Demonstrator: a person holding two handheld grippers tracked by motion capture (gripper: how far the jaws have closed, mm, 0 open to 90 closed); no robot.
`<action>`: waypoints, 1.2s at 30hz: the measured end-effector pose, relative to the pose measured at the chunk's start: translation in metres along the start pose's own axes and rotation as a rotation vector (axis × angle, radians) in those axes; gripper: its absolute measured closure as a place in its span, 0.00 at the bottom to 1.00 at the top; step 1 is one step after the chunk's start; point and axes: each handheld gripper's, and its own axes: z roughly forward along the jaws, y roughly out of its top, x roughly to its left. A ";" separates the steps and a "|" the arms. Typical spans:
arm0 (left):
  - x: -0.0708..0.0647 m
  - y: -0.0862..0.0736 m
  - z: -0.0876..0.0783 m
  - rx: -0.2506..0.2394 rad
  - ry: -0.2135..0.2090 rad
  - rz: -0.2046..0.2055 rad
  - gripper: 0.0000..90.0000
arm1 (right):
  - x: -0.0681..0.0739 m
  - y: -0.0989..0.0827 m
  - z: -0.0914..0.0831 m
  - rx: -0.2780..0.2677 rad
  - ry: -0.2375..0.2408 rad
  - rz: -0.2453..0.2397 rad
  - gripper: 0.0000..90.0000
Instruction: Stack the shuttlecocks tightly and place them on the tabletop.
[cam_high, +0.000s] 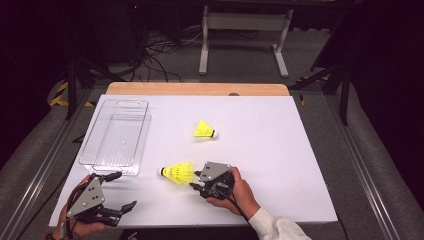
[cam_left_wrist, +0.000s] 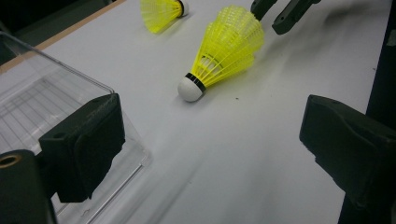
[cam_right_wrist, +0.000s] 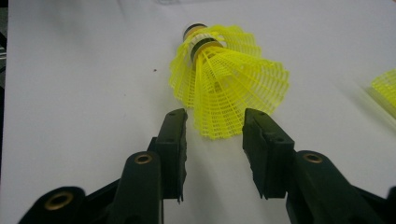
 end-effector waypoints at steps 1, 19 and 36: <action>0.000 0.000 0.000 0.001 0.001 0.001 0.09 | 0.000 0.000 -0.001 -0.001 0.000 0.003 0.67; 0.000 0.000 0.000 0.002 0.000 0.004 0.09 | -0.009 -0.002 -0.027 -0.026 -0.034 0.018 0.65; -0.001 0.000 0.000 0.005 0.000 0.006 0.09 | -0.020 -0.011 -0.053 -0.060 -0.086 0.055 0.63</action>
